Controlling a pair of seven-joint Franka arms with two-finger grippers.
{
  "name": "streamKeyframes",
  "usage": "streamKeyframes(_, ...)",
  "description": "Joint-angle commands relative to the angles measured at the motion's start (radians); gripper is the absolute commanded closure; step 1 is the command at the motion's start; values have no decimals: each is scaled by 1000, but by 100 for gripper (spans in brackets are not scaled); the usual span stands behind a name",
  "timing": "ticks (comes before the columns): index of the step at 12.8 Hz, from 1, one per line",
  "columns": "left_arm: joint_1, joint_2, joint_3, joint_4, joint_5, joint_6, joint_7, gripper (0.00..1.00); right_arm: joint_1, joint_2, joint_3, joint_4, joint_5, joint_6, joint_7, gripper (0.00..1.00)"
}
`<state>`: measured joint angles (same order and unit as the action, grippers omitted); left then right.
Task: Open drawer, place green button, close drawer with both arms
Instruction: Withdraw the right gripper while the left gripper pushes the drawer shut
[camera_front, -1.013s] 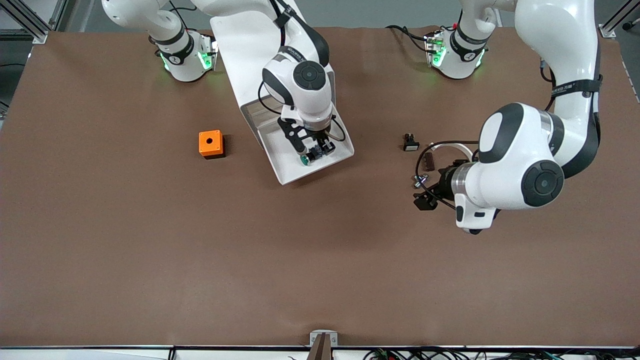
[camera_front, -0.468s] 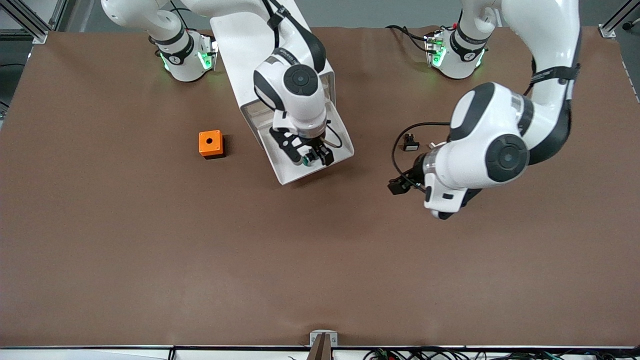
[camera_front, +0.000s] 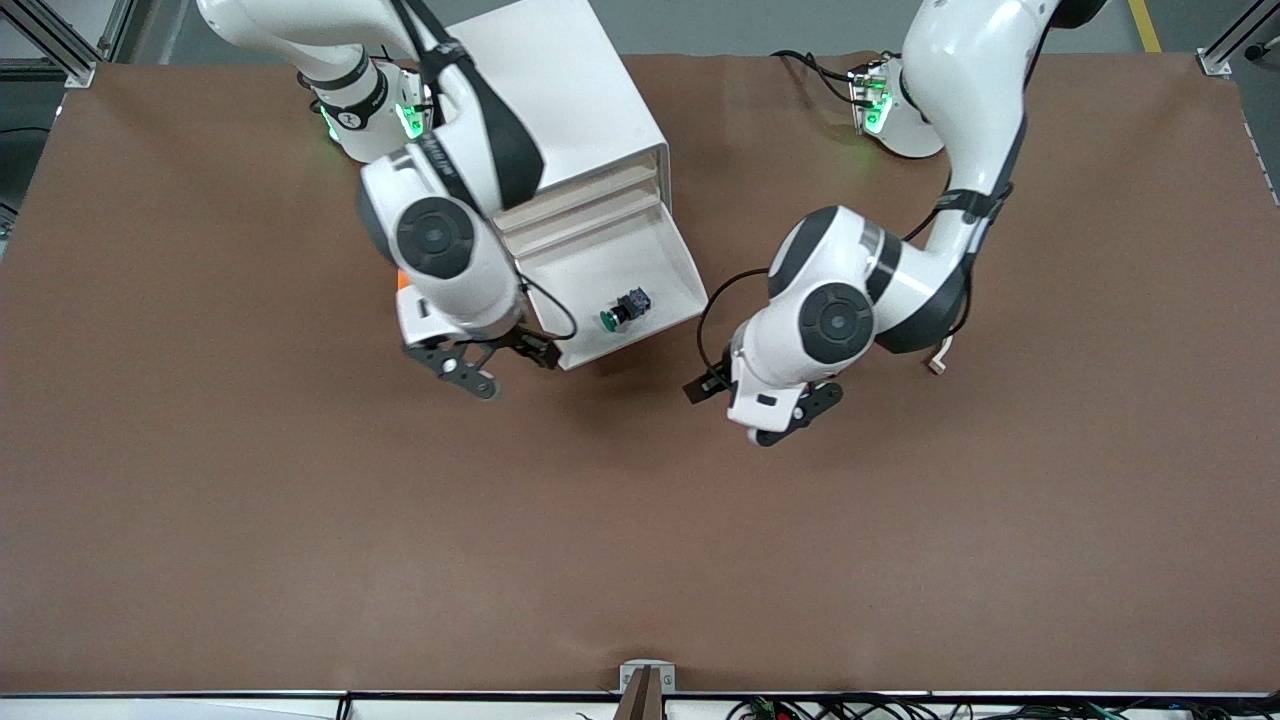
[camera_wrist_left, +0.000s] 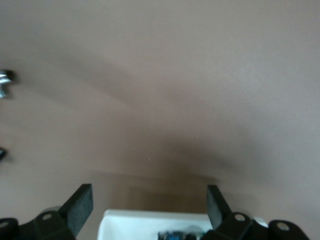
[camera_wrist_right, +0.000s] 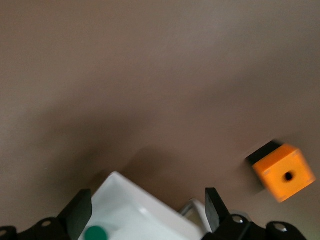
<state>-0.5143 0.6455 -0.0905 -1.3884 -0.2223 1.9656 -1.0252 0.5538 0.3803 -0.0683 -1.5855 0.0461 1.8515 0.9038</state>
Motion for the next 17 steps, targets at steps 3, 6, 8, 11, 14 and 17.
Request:
streamKeyframes(3, -87, 88, 0, 5, 84, 96, 7, 0, -213, -104, 21, -14, -48, -141, -455, 0)
streamKeyframes(6, -148, 95, -2, -46, 84, 136, -7, 0, -352, -167, 21, -13, -48, -219, -725, 0)
streamKeyframes(8, -174, 91, -3, -92, 83, 166, -9, 0, -437, -189, 21, 33, -48, -293, -892, 0)
streamKeyframes(11, -205, 88, -5, -118, 74, 179, -12, 0, -518, -189, 19, 120, -55, -403, -1012, 0)
streamKeyframes(14, -223, 72, -32, -147, 70, 179, -33, 0, -567, -189, 18, 141, -64, -430, -1042, 0)
streamKeyframes(17, -225, 72, -93, -153, 70, 179, -87, 0, -589, -179, 18, 211, -71, -448, -1034, 0)
